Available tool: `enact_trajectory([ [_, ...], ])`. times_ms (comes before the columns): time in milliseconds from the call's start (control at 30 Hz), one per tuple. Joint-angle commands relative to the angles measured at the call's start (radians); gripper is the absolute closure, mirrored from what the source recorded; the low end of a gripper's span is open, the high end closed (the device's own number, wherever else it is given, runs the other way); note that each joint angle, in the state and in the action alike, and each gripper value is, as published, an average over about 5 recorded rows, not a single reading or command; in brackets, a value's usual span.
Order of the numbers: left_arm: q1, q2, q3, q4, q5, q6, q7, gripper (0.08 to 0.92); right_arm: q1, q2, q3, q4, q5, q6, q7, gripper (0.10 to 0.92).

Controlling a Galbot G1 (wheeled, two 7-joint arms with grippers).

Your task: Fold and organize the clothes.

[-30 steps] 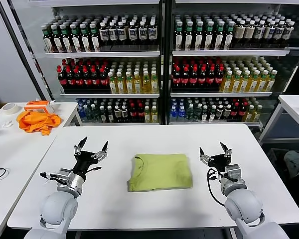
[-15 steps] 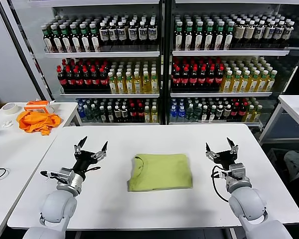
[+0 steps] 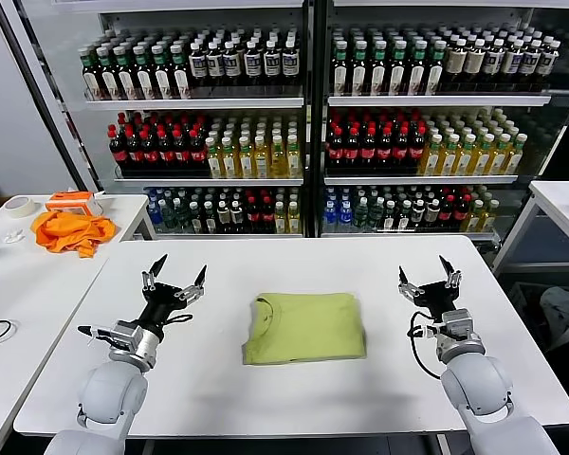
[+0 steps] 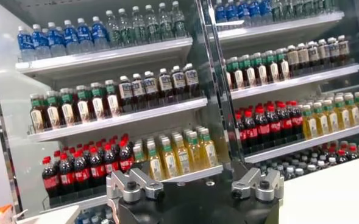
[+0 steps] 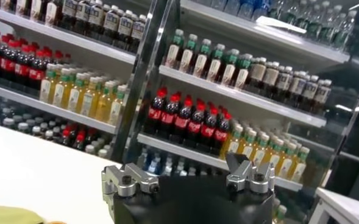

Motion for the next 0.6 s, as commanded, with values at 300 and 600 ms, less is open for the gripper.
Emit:
enact_trajectory([
  [300,-0.003,-0.002,0.006,0.036,0.001,-0.065,-0.006,0.177,0.0,-0.015,0.013,-0.02,0.034,0.044,0.026,0.203],
  [600,-0.011,-0.004,0.014,0.048,0.002,-0.097,-0.005,0.177,-0.007,0.001,0.021,-0.019,0.024,0.046,0.04,0.203],
])
